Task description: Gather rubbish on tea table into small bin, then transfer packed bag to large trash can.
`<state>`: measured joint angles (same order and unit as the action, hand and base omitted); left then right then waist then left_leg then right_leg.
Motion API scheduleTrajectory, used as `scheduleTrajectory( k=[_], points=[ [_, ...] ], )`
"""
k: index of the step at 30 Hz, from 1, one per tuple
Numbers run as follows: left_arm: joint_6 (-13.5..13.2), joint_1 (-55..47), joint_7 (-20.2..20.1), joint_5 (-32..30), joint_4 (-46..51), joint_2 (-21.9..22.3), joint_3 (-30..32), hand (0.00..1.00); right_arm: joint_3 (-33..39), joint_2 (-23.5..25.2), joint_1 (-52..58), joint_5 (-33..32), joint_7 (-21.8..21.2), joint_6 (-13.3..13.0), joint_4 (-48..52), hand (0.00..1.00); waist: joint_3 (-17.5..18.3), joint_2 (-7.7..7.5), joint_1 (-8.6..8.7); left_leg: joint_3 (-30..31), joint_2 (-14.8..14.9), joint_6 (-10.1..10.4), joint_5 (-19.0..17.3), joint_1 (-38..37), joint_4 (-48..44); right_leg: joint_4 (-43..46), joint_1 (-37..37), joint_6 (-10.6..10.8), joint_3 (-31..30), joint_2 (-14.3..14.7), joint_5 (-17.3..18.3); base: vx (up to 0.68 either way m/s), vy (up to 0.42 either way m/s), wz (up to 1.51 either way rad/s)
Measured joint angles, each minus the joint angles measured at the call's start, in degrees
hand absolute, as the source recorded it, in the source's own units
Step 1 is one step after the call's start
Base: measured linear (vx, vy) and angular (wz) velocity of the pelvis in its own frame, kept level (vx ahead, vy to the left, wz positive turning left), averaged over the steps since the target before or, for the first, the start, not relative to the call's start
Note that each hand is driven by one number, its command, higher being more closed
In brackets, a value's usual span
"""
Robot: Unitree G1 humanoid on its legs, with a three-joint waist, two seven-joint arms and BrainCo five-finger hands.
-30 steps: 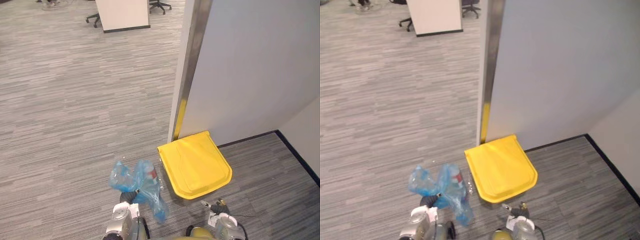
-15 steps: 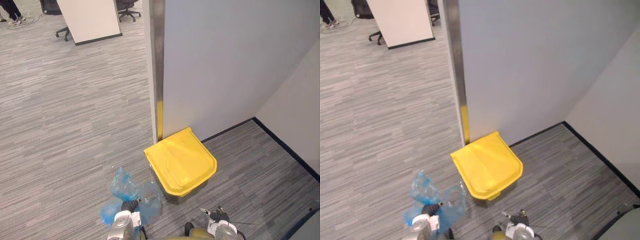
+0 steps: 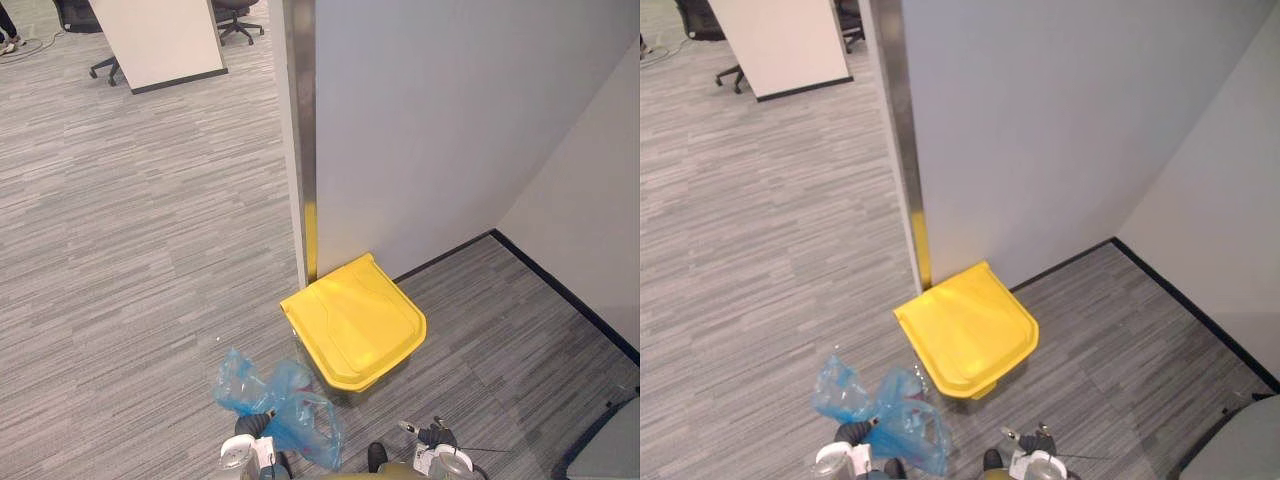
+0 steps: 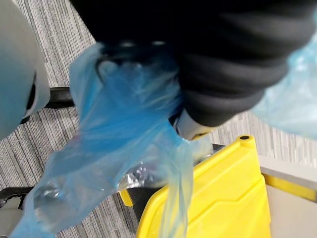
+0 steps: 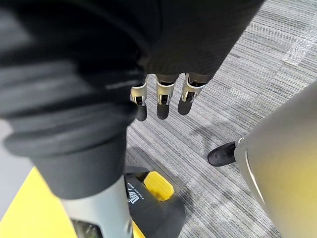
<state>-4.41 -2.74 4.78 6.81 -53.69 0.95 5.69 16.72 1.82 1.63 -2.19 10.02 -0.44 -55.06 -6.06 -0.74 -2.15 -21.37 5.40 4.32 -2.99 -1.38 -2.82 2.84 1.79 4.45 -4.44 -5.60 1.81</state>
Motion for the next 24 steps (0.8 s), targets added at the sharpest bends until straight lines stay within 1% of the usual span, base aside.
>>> scheduleTrajectory(
  k=[5,6,15,18,22,24],
  points=[
    [0.0,0.1,0.0,0.0,0.0,0.0,0.0,1.0,-0.1,0.0,0.2,0.0,0.0,0.0,0.0,0.0,0.0,0.03,-0.1,0.9,0.0,-0.1,0.1,0.0,0.0,0.5,-0.3,0.0,1.3,-0.1,0.0,0.01,-0.005,0.09],
    [0.0,-0.1,0.0,-0.1,-0.4,-0.2,-0.1,1.0,-0.9,0.5,0.6,0.0,-0.1,0.0,0.2,0.0,1.0,-1.21,-0.81,1.7,-4.0,-1.8,3.9,-2.9,7.6,1.6,-0.1,0.9,3.7,-3.1,1.4,0.0,0.0,0.0],
    [0.0,-0.1,0.0,-0.1,-0.5,-0.3,0.1,1.0,-0.8,0.4,0.7,0.0,-0.1,0.0,0.1,0.0,1.1,-1.16,-0.9,2.2,-4.0,-1.8,3.8,-3.1,7.8,0.6,-1.0,1.1,4.9,-3.2,1.6,0.0,-0.009,0.03],
    [0.0,0.2,0.0,-0.1,-1.3,-0.4,0.1,1.0,0.1,0.1,0.6,-0.1,-0.2,0.0,-0.8,0.0,1.2,-1.07,-0.89,3.1,-4.0,-1.3,3.5,-2.8,8.6,-1.0,-1.4,1.0,5.9,-3.2,1.6,-0.01,-0.021,0.15],
    [0.1,0.3,-0.1,-0.1,-2.9,-1.8,0.0,1.0,1.0,-1.1,0.4,-0.2,-0.4,0.0,-3.4,0.0,2.0,-0.86,-0.89,3.3,-4.0,-0.7,2.7,-2.7,8.6,-3.0,-2.3,0.9,6.2,-3.2,1.3,0.05,-0.011,0.01],
    [0.1,0.1,-0.2,-0.1,-3.4,-2.7,-0.2,1.0,1.2,-2.1,0.0,-0.2,-0.4,0.0,-4.8,0.0,2.1,-0.73,-0.84,3.1,-4.1,-1.2,2.7,-2.8,7.9,-3.1,-2.6,1.2,5.5,-3.1,1.0,0.11,-0.008,-0.1]
  ],
)
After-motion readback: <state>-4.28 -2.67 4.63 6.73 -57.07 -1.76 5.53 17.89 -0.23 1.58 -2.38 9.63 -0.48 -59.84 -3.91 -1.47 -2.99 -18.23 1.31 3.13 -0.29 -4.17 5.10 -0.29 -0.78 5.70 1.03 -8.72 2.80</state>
